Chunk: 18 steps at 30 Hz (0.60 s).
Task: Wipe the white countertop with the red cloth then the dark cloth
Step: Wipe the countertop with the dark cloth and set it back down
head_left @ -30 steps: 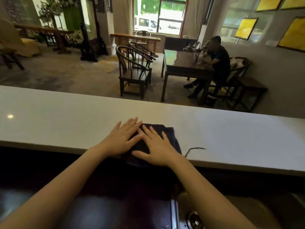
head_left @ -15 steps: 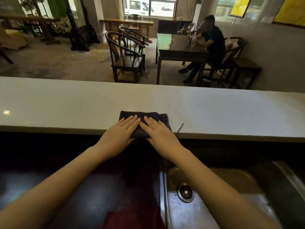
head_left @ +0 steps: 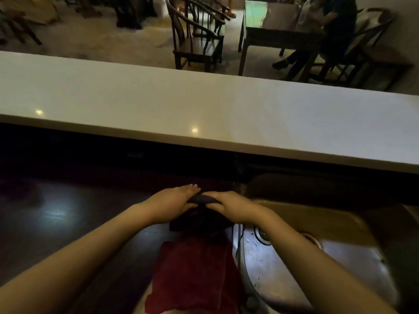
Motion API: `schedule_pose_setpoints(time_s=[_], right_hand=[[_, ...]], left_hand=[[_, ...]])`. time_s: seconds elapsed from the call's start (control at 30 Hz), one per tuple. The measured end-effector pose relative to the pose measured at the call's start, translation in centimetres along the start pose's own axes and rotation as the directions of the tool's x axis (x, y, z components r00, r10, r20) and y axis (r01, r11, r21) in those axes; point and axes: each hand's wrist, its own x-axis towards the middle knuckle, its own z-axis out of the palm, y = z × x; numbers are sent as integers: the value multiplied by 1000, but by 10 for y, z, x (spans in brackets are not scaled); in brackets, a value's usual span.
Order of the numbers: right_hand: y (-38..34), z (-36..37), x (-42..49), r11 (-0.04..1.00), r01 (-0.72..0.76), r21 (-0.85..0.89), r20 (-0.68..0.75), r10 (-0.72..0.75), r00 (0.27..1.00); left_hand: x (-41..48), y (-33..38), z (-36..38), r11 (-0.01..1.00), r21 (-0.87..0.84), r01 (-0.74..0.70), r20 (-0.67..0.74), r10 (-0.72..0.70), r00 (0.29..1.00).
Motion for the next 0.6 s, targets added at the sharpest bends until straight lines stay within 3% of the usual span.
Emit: schedule_pose_setpoints(time_s=[0.1, 0.27, 0.43, 0.6], right_hand=[[14, 5, 18, 1000, -18, -20, -8, 18, 1000], [32, 11, 44, 996, -42, -75, -95, 35, 995], [59, 66, 46, 969, -75, -235, 21, 82, 996], [73, 102, 33, 927, -6, -374, -104, -36, 994]], left_hand=[[17, -14, 9, 999, -38, 18, 46, -16, 999], [37, -33, 20, 999, -47, -11, -87, 7, 996], [31, -40, 80, 1000, -4, 14, 98, -14, 995], [12, -36, 121, 998, 63, 9, -31, -7, 999]])
